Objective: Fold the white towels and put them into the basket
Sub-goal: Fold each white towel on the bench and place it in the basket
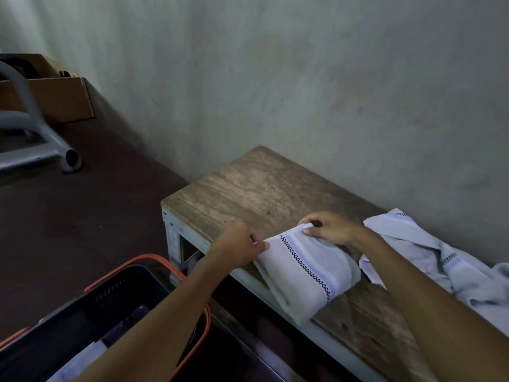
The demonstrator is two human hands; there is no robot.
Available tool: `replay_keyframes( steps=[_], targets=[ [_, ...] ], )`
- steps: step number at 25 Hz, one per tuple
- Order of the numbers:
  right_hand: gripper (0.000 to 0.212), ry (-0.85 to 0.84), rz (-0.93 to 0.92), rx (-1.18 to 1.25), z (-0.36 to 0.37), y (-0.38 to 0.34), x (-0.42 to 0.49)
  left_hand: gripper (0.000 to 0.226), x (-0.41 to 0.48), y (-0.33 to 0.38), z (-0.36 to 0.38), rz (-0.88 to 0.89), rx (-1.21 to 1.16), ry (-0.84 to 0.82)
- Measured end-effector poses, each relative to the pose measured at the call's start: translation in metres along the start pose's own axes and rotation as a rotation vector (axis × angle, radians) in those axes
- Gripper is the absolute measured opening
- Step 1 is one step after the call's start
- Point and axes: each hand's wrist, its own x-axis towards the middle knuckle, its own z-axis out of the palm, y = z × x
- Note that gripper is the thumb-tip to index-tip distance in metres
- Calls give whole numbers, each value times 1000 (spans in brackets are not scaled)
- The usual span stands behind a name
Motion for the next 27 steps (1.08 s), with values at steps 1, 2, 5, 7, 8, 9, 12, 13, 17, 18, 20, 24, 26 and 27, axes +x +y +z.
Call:
replay_keyframes(
  steps=[1,2,5,7,8,9,12,13,17,18,20,24,26,27],
  targets=[
    [16,64,9,-3,0,7,-7,29,-2,6,4,12,-8,-52],
    [21,150,25,-42,-1,13,-14,30,-5,12,10,28,-10,-90],
    [30,382,-5,-197,7,20,-29,33,-17,22,23,41,-14,-130],
    [21,512,-118,-236,15,18,-38,32,-25,26,27,9,-19,-57],
    [17,527,-173,-280,19,17,-41,32,-28,26,29,-7,-22,-7],
    [17,503,-208,-329,22,17,-43,31,-29,25,30,-15,-35,33],
    [30,430,-137,-256,25,19,-36,30,-32,20,31,-4,-111,50],
    [28,432,-90,-193,22,18,-32,30,-32,18,32,4,-129,49],
    [5,413,-54,63,13,11,-23,26,-37,15,36,61,-134,81],
    [9,416,-71,139,13,10,-22,25,-38,15,37,83,-133,91],
    [14,401,-87,247,15,10,-18,26,-40,14,35,109,-131,105],
    [13,375,-53,247,25,16,-11,27,-42,13,31,124,-87,84],
    [10,377,-18,247,27,17,-8,19,-41,14,30,102,-75,61],
    [11,389,-1,219,26,16,-8,16,-41,14,30,78,-96,51]
  ],
)
